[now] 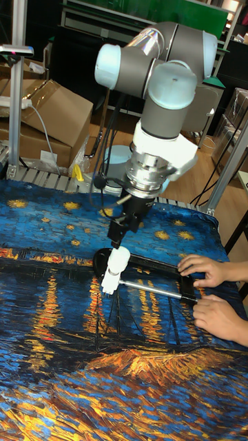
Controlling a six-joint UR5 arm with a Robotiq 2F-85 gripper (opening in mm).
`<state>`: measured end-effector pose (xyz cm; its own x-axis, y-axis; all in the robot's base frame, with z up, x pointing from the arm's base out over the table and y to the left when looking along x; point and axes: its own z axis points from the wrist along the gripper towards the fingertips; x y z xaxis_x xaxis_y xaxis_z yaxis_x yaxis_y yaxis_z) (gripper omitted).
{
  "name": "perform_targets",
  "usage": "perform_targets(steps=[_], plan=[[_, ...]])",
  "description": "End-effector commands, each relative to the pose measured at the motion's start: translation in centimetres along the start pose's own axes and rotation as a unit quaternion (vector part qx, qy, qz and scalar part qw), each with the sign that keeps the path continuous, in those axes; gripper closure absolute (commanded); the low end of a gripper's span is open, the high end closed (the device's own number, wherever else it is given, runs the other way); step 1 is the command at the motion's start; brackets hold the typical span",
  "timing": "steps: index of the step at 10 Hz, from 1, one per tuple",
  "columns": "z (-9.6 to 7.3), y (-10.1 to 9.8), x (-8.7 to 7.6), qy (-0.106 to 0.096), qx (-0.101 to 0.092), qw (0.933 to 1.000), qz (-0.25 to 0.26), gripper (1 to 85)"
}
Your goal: Install the light bulb by rotating it
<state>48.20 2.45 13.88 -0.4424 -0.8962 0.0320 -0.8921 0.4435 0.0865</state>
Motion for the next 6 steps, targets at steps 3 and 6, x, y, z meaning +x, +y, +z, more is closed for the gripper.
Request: perform_targets(steps=[3,6], plan=[[0.7,-1.5,-1.1,-0.01,0.045,0.9831,-0.177,13.0],[1.0,-1.8,-2.0,-0.014,0.066,0.9783,-0.196,14.0]])
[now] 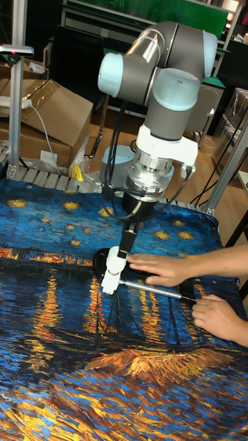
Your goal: Install the light bulb by rotating it
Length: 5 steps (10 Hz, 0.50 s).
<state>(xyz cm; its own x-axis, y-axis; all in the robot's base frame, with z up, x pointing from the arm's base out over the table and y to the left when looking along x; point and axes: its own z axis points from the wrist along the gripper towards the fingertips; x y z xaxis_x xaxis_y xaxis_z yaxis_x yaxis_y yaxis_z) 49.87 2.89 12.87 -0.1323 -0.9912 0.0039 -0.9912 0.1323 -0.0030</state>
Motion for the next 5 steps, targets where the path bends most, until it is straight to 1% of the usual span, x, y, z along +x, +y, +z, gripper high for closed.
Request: perform_targets(steps=[1,2,5], plan=[[0.31,-0.68,-0.62,-0.004,0.023,0.999,-0.037,14.0],[0.35,-0.76,-0.57,-0.002,0.026,0.999,-0.037,14.0],[0.4,-0.84,-0.72,-0.005,0.029,0.999,-0.035,14.7]])
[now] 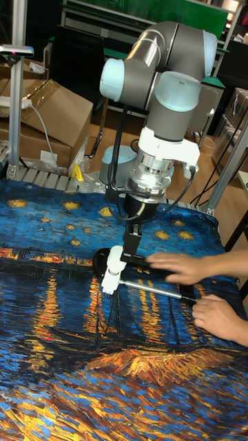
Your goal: Install the light bulb by rotating it
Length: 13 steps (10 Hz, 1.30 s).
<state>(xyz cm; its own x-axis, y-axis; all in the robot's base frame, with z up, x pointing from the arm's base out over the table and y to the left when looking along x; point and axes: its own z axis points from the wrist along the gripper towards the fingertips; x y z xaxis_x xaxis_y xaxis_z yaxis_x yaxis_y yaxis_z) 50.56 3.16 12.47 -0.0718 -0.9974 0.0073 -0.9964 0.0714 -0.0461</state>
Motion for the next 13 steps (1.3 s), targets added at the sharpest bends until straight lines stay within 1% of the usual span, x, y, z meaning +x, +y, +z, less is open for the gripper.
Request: perform_targets(steps=[1,2,5,8,10,11,13], plan=[[0.1,-0.3,-0.3,-0.007,0.009,0.9999,-0.007,14.7],[0.2,-0.2,-0.4,-0.009,0.009,0.9999,-0.008,14.7],[0.6,0.2,0.4,-0.001,0.011,0.9998,-0.015,14.7],[1.2,0.2,0.7,0.001,0.021,0.9995,-0.023,14.7],[1.5,0.1,0.6,-0.003,0.026,0.9994,-0.025,14.7],[1.7,0.0,0.5,-0.004,0.031,0.9992,-0.024,15.0],[2.1,-0.1,0.3,-0.012,0.036,0.999,-0.024,16.3]])
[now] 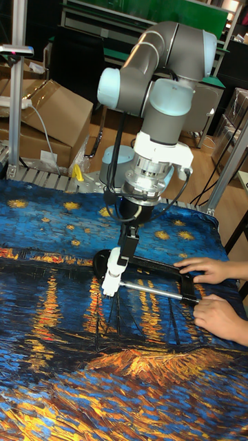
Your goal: Install the light bulb by rotating it
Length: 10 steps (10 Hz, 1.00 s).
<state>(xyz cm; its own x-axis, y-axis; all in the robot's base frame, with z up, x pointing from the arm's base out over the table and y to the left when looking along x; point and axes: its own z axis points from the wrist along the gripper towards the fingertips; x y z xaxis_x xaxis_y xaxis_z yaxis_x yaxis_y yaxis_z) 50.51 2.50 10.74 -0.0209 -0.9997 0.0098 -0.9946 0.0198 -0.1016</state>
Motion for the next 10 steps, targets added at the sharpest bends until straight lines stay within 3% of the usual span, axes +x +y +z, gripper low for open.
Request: perform_targets(steps=[1,5,10], plan=[[0.6,-0.1,-0.6,-0.017,0.009,0.9998,0.002,16.7],[0.9,0.1,-0.8,-0.025,0.006,0.9997,0.005,20.3],[1.1,1.3,-0.6,-0.025,-0.012,0.9994,0.02,24.0]])
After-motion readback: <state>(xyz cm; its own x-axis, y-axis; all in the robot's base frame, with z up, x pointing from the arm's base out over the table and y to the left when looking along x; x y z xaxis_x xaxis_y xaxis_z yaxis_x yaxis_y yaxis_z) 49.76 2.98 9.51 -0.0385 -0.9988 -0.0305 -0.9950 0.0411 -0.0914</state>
